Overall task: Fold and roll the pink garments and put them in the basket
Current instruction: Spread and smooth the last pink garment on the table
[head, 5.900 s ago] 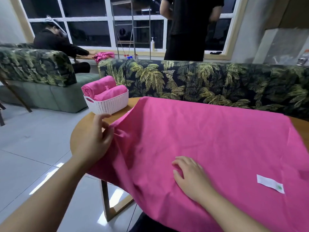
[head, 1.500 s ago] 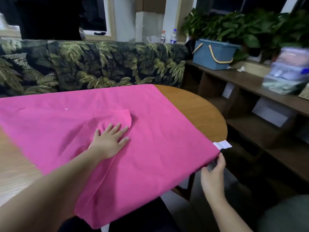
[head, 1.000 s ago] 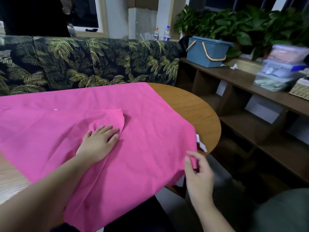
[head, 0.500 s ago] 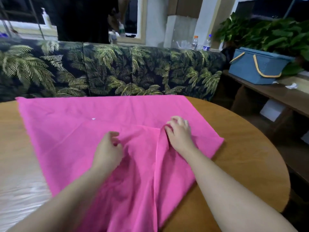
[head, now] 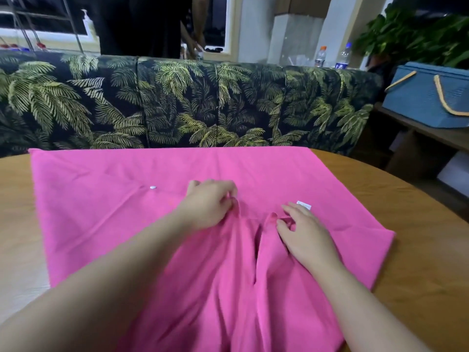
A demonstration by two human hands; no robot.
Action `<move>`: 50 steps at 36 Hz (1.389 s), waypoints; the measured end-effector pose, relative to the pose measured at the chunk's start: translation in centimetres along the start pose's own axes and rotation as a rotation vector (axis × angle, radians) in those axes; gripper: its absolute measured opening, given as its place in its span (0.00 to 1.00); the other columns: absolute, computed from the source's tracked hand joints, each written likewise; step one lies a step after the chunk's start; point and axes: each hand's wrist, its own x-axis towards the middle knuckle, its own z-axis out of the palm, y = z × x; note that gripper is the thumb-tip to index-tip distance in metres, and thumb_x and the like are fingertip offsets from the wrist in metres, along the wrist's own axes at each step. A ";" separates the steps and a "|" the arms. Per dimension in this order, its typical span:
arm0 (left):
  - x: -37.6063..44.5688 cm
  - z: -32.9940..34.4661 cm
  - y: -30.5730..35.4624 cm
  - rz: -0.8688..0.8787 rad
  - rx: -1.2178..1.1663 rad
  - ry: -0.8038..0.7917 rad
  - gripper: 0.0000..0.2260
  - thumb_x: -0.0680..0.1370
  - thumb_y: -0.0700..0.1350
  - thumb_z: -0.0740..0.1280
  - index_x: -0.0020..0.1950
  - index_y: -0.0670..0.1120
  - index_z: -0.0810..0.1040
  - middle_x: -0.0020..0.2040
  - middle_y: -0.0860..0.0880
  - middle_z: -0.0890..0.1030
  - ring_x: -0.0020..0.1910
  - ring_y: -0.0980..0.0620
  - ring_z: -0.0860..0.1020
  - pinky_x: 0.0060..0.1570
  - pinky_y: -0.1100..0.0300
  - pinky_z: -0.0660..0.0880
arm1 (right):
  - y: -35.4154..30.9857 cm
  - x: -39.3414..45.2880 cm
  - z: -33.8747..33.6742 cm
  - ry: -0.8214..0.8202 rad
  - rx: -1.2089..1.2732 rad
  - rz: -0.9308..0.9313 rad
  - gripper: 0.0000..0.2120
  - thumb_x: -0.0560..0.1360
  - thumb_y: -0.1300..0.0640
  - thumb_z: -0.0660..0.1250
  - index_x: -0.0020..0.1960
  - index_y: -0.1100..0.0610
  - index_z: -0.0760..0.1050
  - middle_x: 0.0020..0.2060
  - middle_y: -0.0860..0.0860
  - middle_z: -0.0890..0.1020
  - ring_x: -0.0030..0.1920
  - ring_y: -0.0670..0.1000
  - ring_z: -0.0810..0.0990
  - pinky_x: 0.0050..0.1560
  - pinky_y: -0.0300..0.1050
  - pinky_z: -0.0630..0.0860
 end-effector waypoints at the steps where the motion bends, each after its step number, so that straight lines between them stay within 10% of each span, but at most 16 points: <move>1: 0.1 -1.0 -1.0 -0.068 -0.099 0.094 0.06 0.78 0.44 0.59 0.50 0.51 0.75 0.45 0.55 0.78 0.56 0.48 0.75 0.57 0.55 0.63 | 0.1 0.1 0.1 -0.013 -0.039 -0.007 0.22 0.79 0.50 0.60 0.72 0.51 0.68 0.73 0.46 0.67 0.73 0.47 0.64 0.72 0.45 0.60; 6: 0.6 -5.9 -7.4 -0.467 -0.432 0.511 0.12 0.81 0.45 0.54 0.54 0.43 0.76 0.53 0.41 0.79 0.56 0.41 0.77 0.52 0.52 0.70 | 0.1 0.3 -0.1 -0.058 -0.145 0.028 0.28 0.79 0.42 0.58 0.77 0.48 0.59 0.76 0.43 0.58 0.76 0.50 0.55 0.73 0.49 0.55; 10: 0.8 -7.0 -13.6 -0.426 -0.124 0.365 0.05 0.76 0.49 0.59 0.44 0.48 0.68 0.39 0.45 0.73 0.49 0.36 0.78 0.43 0.47 0.73 | -0.1 0.4 -0.2 -0.090 -0.202 0.062 0.22 0.80 0.42 0.55 0.74 0.40 0.63 0.76 0.38 0.55 0.75 0.50 0.56 0.72 0.50 0.57; 12: 1.1 -5.8 -14.9 -0.438 0.049 0.181 0.12 0.82 0.49 0.56 0.63 0.51 0.73 0.63 0.41 0.74 0.68 0.42 0.69 0.63 0.42 0.65 | -0.8 0.2 -0.2 -0.075 -0.222 0.046 0.18 0.82 0.45 0.54 0.71 0.39 0.66 0.75 0.35 0.56 0.74 0.48 0.56 0.71 0.49 0.56; 15: 1.2 -3.4 -15.5 -0.419 0.210 -0.026 0.21 0.84 0.52 0.49 0.78 0.57 0.53 0.79 0.51 0.50 0.78 0.50 0.49 0.72 0.40 0.48 | -2.5 0.4 -0.6 -0.036 -0.246 -0.052 0.18 0.83 0.48 0.52 0.71 0.37 0.64 0.69 0.28 0.51 0.74 0.43 0.53 0.71 0.47 0.51; 21: 1.2 -2.7 -16.4 -0.462 0.230 -0.071 0.24 0.83 0.55 0.46 0.78 0.58 0.44 0.80 0.50 0.45 0.78 0.49 0.47 0.74 0.43 0.47 | -7.7 8.7 1.1 0.125 0.076 -0.226 0.18 0.82 0.51 0.54 0.70 0.47 0.71 0.73 0.47 0.67 0.74 0.51 0.61 0.72 0.44 0.53; 28: 0.7 -3.0 -15.9 -0.451 0.287 -0.139 0.23 0.83 0.51 0.43 0.79 0.53 0.46 0.80 0.51 0.47 0.78 0.51 0.46 0.75 0.46 0.48 | -7.9 15.0 7.1 -0.215 -0.275 -0.115 0.22 0.84 0.46 0.44 0.77 0.41 0.54 0.78 0.47 0.51 0.78 0.50 0.48 0.76 0.56 0.47; 50: -18.0 -3.3 -4.9 -0.417 0.239 -0.160 0.22 0.84 0.53 0.41 0.79 0.55 0.43 0.79 0.53 0.44 0.78 0.52 0.42 0.75 0.47 0.44 | -4.6 -6.0 1.9 -0.260 -0.319 -0.102 0.21 0.83 0.46 0.40 0.76 0.38 0.46 0.78 0.44 0.46 0.77 0.48 0.43 0.76 0.54 0.42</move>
